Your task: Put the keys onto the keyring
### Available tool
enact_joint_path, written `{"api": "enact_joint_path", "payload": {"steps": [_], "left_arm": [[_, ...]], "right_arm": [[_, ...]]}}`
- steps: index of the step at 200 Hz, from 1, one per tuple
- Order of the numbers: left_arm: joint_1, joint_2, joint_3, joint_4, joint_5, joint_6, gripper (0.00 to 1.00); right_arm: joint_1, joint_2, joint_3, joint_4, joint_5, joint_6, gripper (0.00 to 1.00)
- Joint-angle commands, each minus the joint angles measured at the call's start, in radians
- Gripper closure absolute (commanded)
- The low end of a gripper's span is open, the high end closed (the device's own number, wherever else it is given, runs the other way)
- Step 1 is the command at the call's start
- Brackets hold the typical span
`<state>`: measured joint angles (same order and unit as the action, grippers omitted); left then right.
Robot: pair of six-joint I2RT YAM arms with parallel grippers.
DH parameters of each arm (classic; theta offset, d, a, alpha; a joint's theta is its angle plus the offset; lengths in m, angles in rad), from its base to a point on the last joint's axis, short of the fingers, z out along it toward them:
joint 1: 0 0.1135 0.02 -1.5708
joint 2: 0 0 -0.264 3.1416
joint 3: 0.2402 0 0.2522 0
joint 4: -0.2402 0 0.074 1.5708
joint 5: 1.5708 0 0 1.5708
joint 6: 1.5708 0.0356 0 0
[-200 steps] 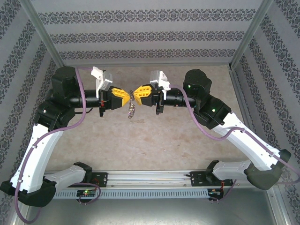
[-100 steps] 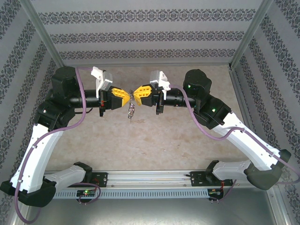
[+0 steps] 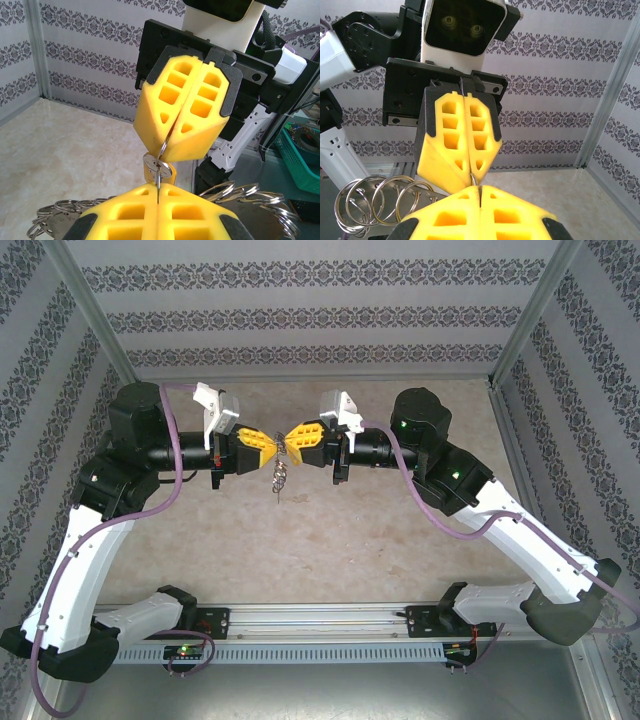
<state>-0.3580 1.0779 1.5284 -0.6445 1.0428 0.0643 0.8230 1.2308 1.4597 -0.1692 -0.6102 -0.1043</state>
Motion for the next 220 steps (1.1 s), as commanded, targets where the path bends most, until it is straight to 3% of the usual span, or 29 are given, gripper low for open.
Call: {"api": "enact_joint_path", "payload": {"steps": [1, 220], "left_arm": [[0.008, -0.021, 0.019, 0.023, 0.014, -0.001, 1.0], [0.008, -0.026, 0.008, 0.031, 0.016, 0.0, 1.0]], "right_arm": [[0.014, -0.014, -0.002, 0.009, -0.018, 0.006, 1.0], [0.014, 0.008, 0.018, 0.013, -0.036, 0.017, 1.0]]}}
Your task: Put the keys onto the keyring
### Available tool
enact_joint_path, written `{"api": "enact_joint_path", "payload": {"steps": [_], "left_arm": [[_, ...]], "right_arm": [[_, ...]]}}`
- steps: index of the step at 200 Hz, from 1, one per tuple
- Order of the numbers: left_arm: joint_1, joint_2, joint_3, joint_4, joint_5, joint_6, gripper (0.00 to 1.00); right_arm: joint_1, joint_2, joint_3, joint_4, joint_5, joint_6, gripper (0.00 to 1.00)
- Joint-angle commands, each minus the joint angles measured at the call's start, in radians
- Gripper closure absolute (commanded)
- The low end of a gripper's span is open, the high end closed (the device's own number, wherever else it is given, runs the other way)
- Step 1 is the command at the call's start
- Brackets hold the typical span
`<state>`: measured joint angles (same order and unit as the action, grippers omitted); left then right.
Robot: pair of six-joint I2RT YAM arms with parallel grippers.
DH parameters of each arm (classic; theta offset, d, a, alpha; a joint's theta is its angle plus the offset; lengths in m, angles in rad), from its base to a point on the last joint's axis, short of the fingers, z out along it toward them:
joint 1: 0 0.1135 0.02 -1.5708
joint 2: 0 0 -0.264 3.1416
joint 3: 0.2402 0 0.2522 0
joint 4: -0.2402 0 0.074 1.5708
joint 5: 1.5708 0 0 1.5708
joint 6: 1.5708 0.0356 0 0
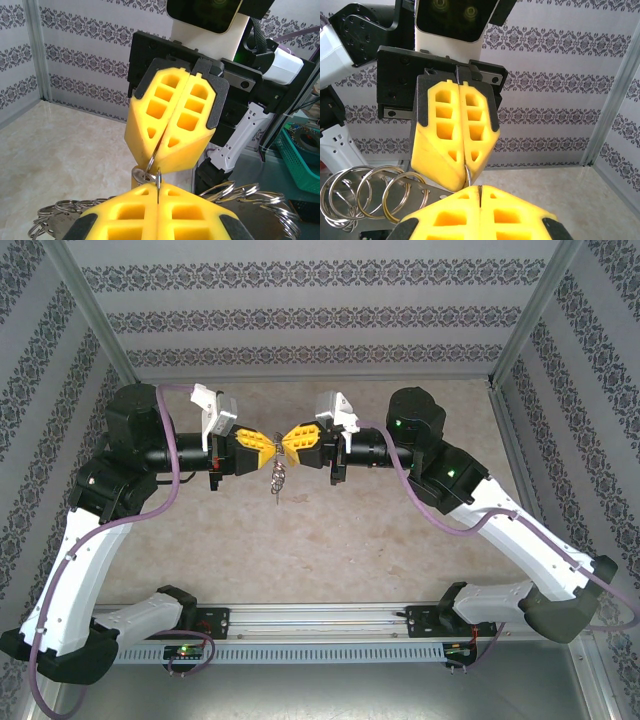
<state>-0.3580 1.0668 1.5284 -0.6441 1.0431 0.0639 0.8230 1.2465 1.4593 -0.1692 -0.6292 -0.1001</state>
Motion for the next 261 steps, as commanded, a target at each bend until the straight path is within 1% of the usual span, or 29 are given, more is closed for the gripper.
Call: {"api": "enact_joint_path", "payload": {"steps": [1, 53, 175, 261], "left_arm": [[0.008, -0.015, 0.008, 0.032, 0.015, 0.002, 1.0], [0.008, -0.008, 0.015, 0.021, 0.019, 0.009, 1.0], [0.008, -0.008, 0.011, 0.027, 0.017, 0.009, 1.0], [0.008, -0.003, 0.016, 0.024, 0.021, 0.011, 1.0]], "right_arm": [[0.014, -0.009, 0.017, 0.013, -0.016, 0.013, 1.0], [0.012, -0.047, -0.008, 0.024, -0.027, 0.021, 1.0], [0.011, -0.007, 0.013, 0.031, -0.035, 0.014, 1.0], [0.011, -0.025, -0.005, 0.042, -0.008, 0.007, 1.0]]}}
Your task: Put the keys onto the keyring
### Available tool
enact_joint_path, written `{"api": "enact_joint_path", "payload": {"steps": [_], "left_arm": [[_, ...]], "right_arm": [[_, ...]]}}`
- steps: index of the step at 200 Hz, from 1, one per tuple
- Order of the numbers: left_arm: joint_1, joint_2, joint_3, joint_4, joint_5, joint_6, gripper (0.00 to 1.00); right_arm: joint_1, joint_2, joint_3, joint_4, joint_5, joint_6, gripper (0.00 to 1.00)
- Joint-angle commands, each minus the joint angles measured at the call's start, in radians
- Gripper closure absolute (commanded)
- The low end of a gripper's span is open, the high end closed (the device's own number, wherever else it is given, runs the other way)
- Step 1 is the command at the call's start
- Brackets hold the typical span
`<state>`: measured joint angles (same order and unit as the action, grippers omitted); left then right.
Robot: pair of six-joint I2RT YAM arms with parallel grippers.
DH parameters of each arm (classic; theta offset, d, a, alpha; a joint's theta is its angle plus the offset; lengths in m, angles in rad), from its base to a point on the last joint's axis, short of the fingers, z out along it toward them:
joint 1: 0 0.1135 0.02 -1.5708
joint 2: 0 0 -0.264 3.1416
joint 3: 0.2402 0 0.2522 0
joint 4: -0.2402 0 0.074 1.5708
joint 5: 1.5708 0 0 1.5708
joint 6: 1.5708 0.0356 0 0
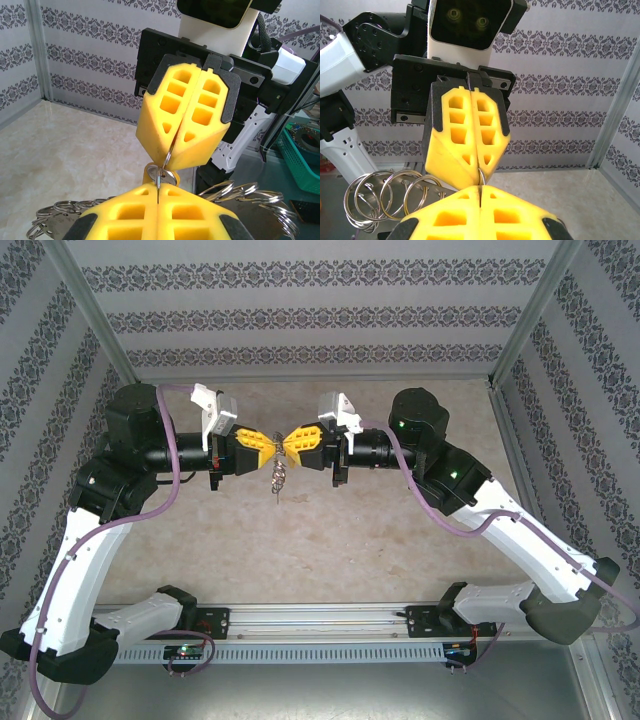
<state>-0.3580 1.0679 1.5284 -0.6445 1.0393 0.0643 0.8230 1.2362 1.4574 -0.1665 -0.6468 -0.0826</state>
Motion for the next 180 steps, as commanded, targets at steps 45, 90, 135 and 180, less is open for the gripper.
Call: {"api": "enact_joint_path", "payload": {"steps": [45, 90, 135, 180], "left_arm": [[0.007, 0.001, 0.017, 0.025, 0.025, 0.012, 1.0], [0.007, 0.0, 0.019, 0.023, 0.025, 0.014, 1.0], [0.007, 0.006, 0.024, 0.023, 0.026, 0.017, 1.0], [0.008, 0.011, 0.028, 0.022, 0.028, 0.019, 1.0]], "right_arm": [[0.011, -0.017, -0.005, 0.045, 0.02, -0.013, 1.0], [0.011, -0.02, -0.007, 0.038, 0.032, -0.021, 1.0], [0.012, -0.024, -0.015, 0.044, 0.05, -0.02, 1.0], [0.012, -0.029, -0.02, 0.044, 0.052, -0.02, 1.0]]}}
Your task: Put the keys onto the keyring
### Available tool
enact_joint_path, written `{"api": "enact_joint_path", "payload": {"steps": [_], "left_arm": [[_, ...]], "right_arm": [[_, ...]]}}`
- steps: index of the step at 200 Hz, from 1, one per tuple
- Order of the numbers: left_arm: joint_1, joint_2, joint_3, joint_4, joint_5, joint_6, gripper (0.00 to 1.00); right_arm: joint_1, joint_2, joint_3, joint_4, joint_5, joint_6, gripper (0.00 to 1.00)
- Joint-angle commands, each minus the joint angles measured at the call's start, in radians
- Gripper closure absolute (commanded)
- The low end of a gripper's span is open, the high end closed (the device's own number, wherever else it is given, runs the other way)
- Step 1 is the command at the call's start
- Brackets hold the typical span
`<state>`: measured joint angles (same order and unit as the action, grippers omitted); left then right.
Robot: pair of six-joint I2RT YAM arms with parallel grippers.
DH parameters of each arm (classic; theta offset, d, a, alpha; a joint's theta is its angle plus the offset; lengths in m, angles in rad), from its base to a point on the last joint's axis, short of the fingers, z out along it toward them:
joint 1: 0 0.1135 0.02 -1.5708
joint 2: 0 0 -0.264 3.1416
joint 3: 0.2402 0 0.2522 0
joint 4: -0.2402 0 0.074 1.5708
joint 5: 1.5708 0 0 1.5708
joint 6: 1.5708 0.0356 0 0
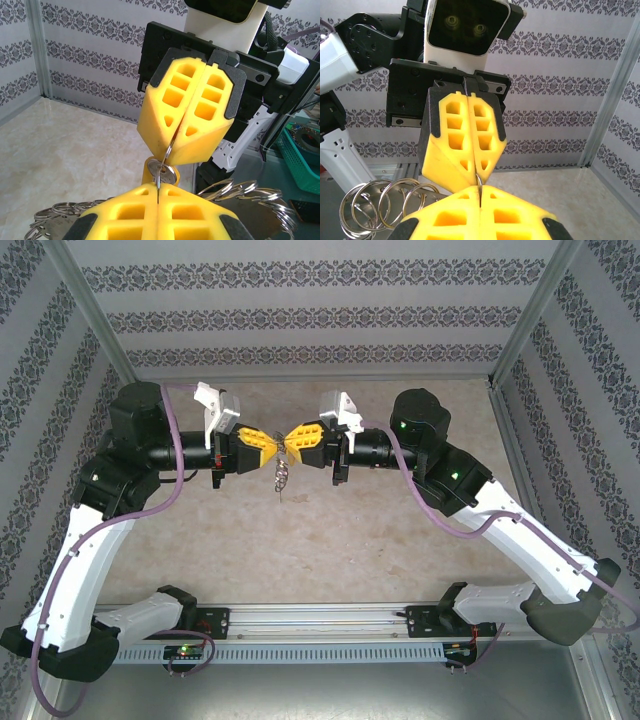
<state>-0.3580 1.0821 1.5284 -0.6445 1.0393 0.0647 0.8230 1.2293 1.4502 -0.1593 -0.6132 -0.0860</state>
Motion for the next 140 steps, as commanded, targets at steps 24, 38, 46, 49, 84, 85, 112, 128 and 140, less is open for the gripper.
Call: {"api": "enact_joint_path", "payload": {"steps": [24, 38, 46, 49, 84, 85, 112, 128, 140], "left_arm": [[0.007, -0.001, 0.029, 0.022, 0.028, 0.02, 1.0], [0.008, -0.003, 0.029, 0.022, 0.028, 0.02, 1.0], [0.008, -0.003, 0.03, 0.021, 0.028, 0.02, 1.0], [0.008, -0.002, 0.03, 0.021, 0.028, 0.02, 1.0], [0.007, -0.005, 0.027, 0.022, 0.027, 0.02, 1.0], [0.008, -0.005, 0.025, 0.022, 0.027, 0.02, 1.0], [0.007, -0.005, 0.027, 0.024, 0.028, 0.02, 1.0], [0.007, -0.004, 0.03, 0.023, 0.028, 0.02, 1.0], [0.007, -0.002, 0.029, 0.023, 0.028, 0.02, 1.0]], "right_arm": [[0.011, -0.022, -0.011, 0.038, 0.021, -0.018, 1.0], [0.012, -0.02, -0.01, 0.035, 0.018, -0.019, 1.0], [0.012, -0.017, -0.01, 0.034, 0.017, -0.016, 1.0], [0.012, -0.016, -0.01, 0.034, 0.017, -0.016, 1.0], [0.011, -0.014, -0.007, 0.034, 0.018, -0.018, 1.0], [0.011, -0.014, -0.007, 0.034, 0.018, -0.018, 1.0], [0.011, -0.011, -0.004, 0.033, 0.017, -0.017, 1.0], [0.012, -0.011, -0.004, 0.033, 0.018, -0.017, 1.0], [0.012, -0.014, -0.006, 0.034, 0.023, -0.021, 1.0]]}}
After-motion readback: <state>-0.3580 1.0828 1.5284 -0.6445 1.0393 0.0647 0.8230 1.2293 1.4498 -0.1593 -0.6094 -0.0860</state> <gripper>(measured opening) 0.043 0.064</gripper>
